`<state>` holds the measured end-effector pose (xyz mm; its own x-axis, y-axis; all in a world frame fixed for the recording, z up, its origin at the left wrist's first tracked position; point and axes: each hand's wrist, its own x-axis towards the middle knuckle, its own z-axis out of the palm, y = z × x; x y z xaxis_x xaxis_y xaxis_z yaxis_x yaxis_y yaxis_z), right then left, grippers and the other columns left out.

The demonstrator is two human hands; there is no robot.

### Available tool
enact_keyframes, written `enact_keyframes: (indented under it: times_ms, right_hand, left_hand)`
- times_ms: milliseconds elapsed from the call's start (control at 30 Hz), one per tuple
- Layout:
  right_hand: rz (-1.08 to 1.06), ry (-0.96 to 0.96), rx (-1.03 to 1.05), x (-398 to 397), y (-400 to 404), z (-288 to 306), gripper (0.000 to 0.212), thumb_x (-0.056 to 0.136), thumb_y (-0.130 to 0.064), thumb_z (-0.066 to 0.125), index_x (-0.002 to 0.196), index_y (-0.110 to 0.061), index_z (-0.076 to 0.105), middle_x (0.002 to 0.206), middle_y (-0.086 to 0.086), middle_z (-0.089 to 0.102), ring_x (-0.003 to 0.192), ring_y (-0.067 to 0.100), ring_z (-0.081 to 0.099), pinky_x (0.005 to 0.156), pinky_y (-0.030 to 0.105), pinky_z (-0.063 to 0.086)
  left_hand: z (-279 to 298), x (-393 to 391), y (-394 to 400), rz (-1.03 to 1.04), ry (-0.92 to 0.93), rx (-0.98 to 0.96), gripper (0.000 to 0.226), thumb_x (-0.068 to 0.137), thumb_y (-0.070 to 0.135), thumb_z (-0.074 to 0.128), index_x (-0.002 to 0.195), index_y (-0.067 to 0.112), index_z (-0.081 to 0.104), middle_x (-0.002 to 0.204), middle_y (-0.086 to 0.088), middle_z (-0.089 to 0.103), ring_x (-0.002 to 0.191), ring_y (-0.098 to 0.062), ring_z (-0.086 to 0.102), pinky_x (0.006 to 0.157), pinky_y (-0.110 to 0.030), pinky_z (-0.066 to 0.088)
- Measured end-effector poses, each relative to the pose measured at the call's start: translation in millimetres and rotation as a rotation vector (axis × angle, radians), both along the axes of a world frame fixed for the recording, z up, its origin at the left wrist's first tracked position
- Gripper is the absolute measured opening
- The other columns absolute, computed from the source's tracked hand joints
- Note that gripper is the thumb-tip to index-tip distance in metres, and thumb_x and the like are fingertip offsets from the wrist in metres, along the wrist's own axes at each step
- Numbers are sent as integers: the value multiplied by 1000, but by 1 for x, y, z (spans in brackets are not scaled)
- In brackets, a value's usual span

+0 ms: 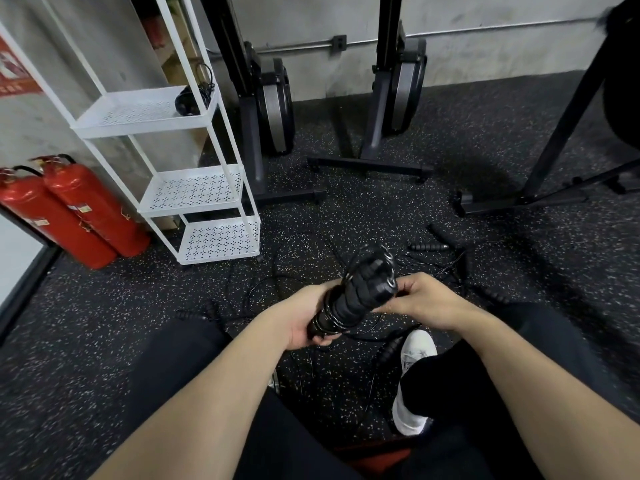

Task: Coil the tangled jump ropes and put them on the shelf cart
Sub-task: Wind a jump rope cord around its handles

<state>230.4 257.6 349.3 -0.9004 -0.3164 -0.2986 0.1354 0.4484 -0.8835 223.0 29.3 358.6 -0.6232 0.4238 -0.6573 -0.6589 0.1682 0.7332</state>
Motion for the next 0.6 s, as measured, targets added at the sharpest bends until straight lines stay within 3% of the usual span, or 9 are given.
enact_keyframes:
  times_ms: [67,100,167,233,300,367,467,600]
  right_hand:
    - [-9,-27,16,0,3,0,37,59,-44,94,71,-14,76,66,-5,66,63,10,54,71,32,44]
    - [-9,-35,44,0,4,1,17,67,-30,90,66,-19,77,63,-9,64,61,5,52,69,29,43]
    - [-2,-39,90,0,5,5,33,80,-9,80,54,-28,72,57,-10,62,54,1,51,62,25,43]
    - [-6,-83,97,1,5,5,33,83,-18,82,54,-25,69,57,-7,60,51,3,51,57,23,42]
    - [-23,-148,59,2,3,6,31,78,-38,86,58,-23,67,56,-7,56,51,5,48,53,20,39]
    - [-58,-175,80,3,1,7,34,76,-46,85,61,-24,65,53,-9,50,48,4,42,50,19,35]
    - [-112,-161,93,4,-5,7,35,82,-44,82,64,-24,60,51,-9,42,45,7,35,47,22,29]
    - [-87,-35,267,8,-19,9,29,95,-41,69,73,-21,66,48,-13,51,43,2,42,46,19,32]
  left_hand:
    - [0,0,3,-28,32,-78,27,107,39,49,125,30,66,67,-6,58,46,-18,51,40,-20,39]
    - [-1,-1,5,-39,65,-120,31,103,48,55,123,28,70,75,-8,65,56,-23,58,52,-26,49]
    - [0,-2,8,-136,213,-250,39,102,55,53,115,24,73,97,-2,72,85,-25,65,84,-37,51]
    - [0,-1,11,-261,367,-392,41,106,54,43,122,27,70,111,10,68,106,-17,61,98,-35,44]
    - [-3,-2,12,-328,423,-490,47,107,56,39,135,28,64,128,9,65,119,-14,57,104,-33,40]
    - [-8,-3,14,-373,469,-566,48,106,58,36,130,28,65,130,4,67,120,-18,59,109,-38,42]
    - [-15,-3,17,-427,601,-734,48,107,59,28,112,28,65,120,1,68,113,-22,61,103,-42,47]
    - [-24,-3,22,-423,717,-987,56,110,53,18,120,20,62,123,-6,67,110,-28,62,87,-40,46]
